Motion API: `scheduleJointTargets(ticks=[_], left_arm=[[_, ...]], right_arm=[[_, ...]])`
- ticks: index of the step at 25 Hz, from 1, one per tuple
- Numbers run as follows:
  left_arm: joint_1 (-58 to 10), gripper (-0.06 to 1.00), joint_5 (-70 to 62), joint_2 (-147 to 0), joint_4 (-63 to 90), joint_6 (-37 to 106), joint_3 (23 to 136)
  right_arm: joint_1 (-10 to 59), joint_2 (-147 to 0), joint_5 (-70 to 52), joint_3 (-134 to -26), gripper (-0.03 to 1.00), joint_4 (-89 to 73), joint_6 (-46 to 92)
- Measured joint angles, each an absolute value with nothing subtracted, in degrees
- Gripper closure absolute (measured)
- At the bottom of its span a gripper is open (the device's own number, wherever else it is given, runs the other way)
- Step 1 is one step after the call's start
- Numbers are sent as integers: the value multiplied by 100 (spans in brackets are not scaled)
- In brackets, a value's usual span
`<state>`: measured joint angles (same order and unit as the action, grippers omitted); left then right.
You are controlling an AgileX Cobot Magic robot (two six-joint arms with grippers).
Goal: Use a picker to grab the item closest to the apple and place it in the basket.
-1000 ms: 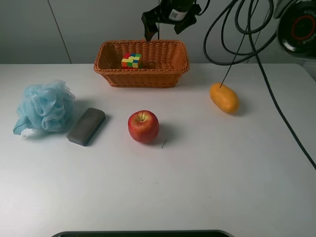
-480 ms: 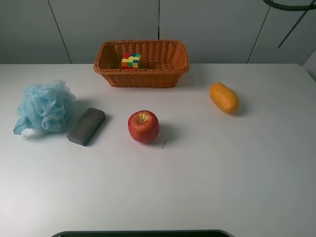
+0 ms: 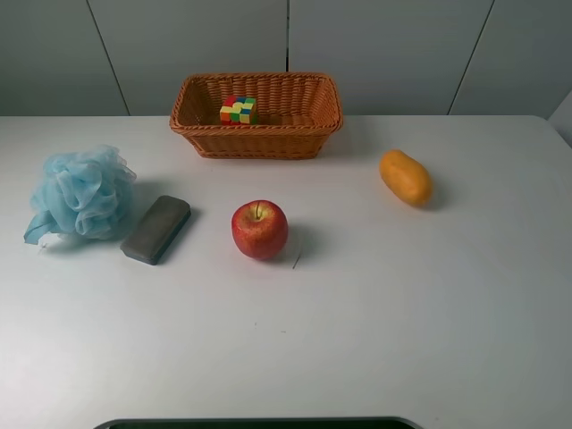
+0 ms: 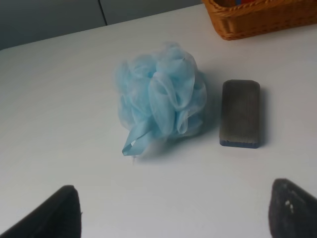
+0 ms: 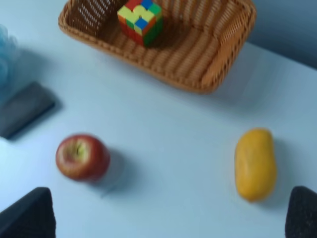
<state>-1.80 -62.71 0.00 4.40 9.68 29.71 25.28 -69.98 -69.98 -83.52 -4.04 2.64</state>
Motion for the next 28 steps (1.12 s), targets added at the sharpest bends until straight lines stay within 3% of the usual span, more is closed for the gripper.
scheduleJointTargets(ticks=[11,20,28], left_arm=[[-180,22,-6271,0,440,958,2971],[-180,22,-6271,0,440,958,2971],[-180,22,-6271,0,440,958,2971]], right_arm=[[2432,-3897,-7011,-5391,27,-424,254],[1147,-1519,-6626,-3486,27,-523,243],[281,-18,-6342,-2935,27,-526,306]])
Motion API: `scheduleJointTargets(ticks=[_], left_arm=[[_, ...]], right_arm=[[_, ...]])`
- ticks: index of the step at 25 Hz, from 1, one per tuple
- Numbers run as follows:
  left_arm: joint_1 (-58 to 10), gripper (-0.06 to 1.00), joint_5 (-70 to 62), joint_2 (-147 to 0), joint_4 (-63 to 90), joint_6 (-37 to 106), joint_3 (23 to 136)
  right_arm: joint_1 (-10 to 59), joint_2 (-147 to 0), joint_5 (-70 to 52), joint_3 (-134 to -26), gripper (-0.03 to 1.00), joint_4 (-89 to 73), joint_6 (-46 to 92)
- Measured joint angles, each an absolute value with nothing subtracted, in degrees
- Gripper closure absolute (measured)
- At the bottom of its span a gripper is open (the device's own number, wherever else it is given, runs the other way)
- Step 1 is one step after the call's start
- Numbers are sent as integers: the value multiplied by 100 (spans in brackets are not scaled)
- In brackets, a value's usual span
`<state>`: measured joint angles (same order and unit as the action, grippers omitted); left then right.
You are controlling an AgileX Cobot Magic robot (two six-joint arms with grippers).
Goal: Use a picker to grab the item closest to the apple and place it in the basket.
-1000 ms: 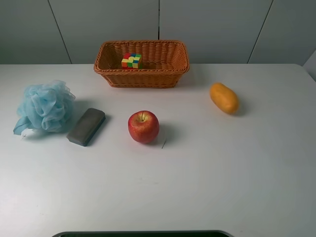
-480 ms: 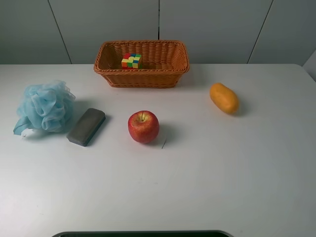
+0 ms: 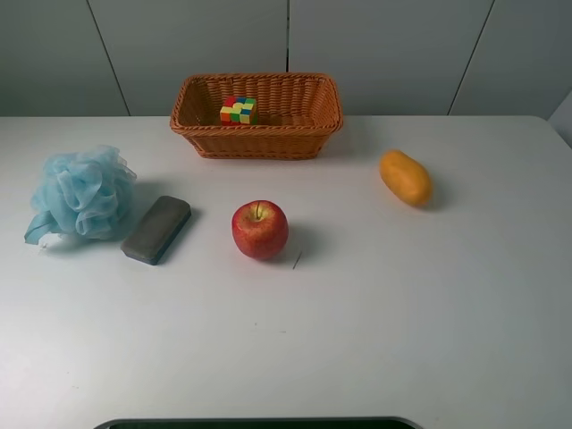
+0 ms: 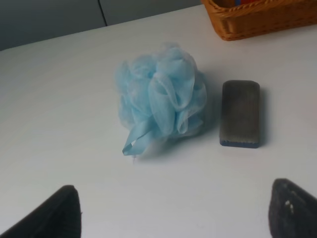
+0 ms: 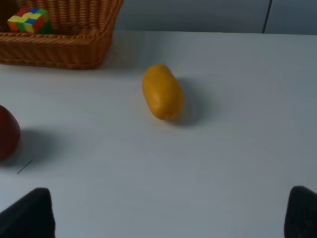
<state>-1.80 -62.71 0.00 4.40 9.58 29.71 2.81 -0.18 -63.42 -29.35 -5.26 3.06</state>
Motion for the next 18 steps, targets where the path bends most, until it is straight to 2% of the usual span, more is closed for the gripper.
scheduleJointTargets(ticks=[5,18], left_arm=[[-180,22,-6271,0,440,958,2971],[-180,22,-6271,0,440,958,2971]], right_arm=[[83,3,-6288,-2935,27,-526,316],[70,3,-6288,-2935,27,-526,292]])
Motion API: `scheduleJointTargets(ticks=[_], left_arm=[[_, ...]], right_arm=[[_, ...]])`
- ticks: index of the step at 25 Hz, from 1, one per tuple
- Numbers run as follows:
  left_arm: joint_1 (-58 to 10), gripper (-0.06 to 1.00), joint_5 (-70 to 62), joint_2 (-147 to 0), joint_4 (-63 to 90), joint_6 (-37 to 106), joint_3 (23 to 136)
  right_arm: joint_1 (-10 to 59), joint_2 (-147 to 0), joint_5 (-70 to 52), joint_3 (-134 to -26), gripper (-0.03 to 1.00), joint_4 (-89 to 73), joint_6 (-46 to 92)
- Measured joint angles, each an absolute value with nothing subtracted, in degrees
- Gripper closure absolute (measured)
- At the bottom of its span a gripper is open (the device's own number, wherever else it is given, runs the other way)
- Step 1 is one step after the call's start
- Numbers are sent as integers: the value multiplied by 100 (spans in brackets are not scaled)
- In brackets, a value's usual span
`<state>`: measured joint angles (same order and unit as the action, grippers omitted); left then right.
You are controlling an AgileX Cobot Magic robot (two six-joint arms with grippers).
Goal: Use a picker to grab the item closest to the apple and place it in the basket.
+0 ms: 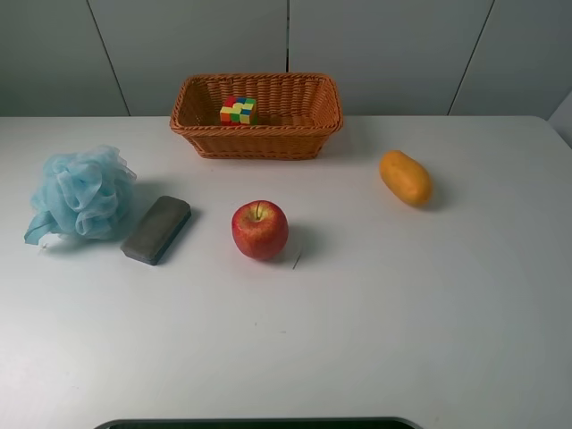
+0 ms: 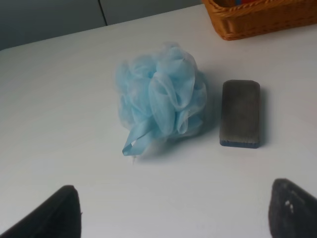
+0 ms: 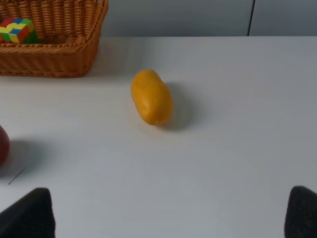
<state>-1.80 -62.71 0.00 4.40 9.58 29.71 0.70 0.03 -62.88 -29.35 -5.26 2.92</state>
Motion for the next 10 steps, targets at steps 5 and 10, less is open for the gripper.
scheduleJointTargets(ticks=[5,10], left_arm=[[-180,22,-6271,0,440,958,2971],[-180,22,-6271,0,440,958,2971]], right_arm=[[70,3,-6288,-2935,27,-526,292],[70,3,-6288,-2935,27,-526,282]])
